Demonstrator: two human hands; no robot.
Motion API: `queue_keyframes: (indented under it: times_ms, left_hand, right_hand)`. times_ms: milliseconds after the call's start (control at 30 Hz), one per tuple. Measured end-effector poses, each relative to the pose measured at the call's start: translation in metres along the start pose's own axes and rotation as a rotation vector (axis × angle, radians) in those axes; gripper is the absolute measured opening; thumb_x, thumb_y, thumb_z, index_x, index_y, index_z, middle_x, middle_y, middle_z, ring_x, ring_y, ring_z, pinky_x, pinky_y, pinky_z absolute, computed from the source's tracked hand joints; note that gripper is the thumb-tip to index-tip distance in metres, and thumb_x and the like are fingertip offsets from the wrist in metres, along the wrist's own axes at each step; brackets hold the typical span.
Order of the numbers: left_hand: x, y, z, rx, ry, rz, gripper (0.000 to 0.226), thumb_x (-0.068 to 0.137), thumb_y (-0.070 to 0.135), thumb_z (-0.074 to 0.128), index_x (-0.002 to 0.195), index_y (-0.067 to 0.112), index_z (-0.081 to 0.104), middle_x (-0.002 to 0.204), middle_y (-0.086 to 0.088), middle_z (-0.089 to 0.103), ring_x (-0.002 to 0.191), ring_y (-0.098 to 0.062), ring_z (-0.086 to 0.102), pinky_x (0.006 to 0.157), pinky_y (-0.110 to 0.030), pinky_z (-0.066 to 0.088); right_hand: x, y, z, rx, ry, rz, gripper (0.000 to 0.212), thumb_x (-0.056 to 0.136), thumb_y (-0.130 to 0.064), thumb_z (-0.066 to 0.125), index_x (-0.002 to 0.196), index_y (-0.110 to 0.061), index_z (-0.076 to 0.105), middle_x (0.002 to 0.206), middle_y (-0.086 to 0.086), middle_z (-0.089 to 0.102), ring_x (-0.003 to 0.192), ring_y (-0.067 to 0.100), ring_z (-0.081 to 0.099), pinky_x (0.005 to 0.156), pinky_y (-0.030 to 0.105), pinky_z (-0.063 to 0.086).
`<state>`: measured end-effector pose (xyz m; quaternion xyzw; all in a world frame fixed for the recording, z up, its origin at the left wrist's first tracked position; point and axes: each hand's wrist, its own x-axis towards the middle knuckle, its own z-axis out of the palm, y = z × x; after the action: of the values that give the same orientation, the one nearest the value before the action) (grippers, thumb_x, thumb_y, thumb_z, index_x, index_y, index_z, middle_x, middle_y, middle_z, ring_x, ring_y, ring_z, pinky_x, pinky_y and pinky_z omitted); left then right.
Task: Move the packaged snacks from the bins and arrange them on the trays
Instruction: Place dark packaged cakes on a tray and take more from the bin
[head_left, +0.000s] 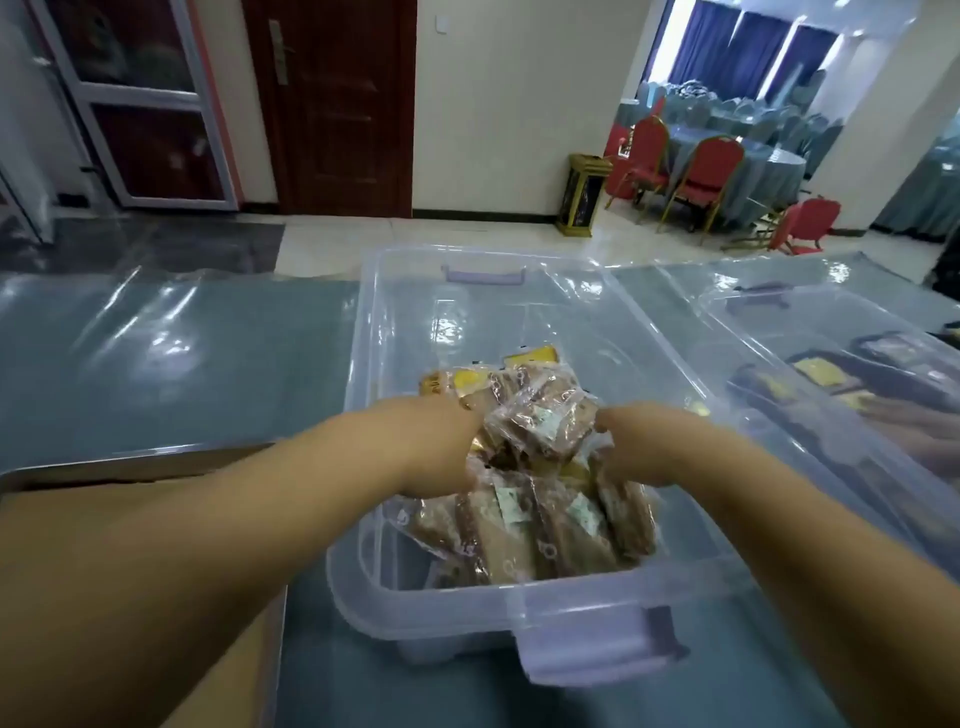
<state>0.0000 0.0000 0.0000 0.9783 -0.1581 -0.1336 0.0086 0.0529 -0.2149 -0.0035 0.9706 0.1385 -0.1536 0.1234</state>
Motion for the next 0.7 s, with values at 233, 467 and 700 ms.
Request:
queue_keyframes:
  times_ms: [233,467,700]
  left_hand:
    - [0.035,0.004,0.01,0.064,-0.217,-0.105,0.046,0.091,0.04,0.053,0.125,0.009,0.05,0.116,-0.007,0.06,0.093,-0.023,0.056,0.072,-0.032,0.043]
    - [0.049,0.008,0.025,0.03,-0.362,-0.186,0.048,0.092,0.043,0.052,0.121,0.005,0.054,0.099,-0.007,0.057,0.083,-0.023,0.049,0.066,-0.03,0.039]
    - [0.056,0.011,0.029,-0.018,-0.304,-0.181,0.033,0.084,0.039,0.065,0.092,0.008,0.056,0.061,0.0,0.041,0.05,-0.013,0.037,0.042,-0.023,0.028]
  right_hand:
    - [0.016,-0.02,0.004,-0.006,-0.138,-0.277,0.029,0.081,-0.009,0.059,0.11,-0.009,0.061,0.102,0.01,0.063,0.085,0.024,0.059,0.064,0.03,0.048]
    - [0.032,-0.023,0.007,-0.113,-0.107,-0.474,0.061,0.081,-0.002,0.058,0.132,-0.032,0.048,0.117,0.002,0.059,0.099,0.022,0.057,0.078,0.034,0.052]
    - [0.045,-0.028,0.027,-0.219,0.012,-0.593,0.083,0.07,-0.031,0.077,0.141,-0.036,0.033,0.133,0.007,0.028,0.116,0.029,0.038,0.081,0.038,0.044]
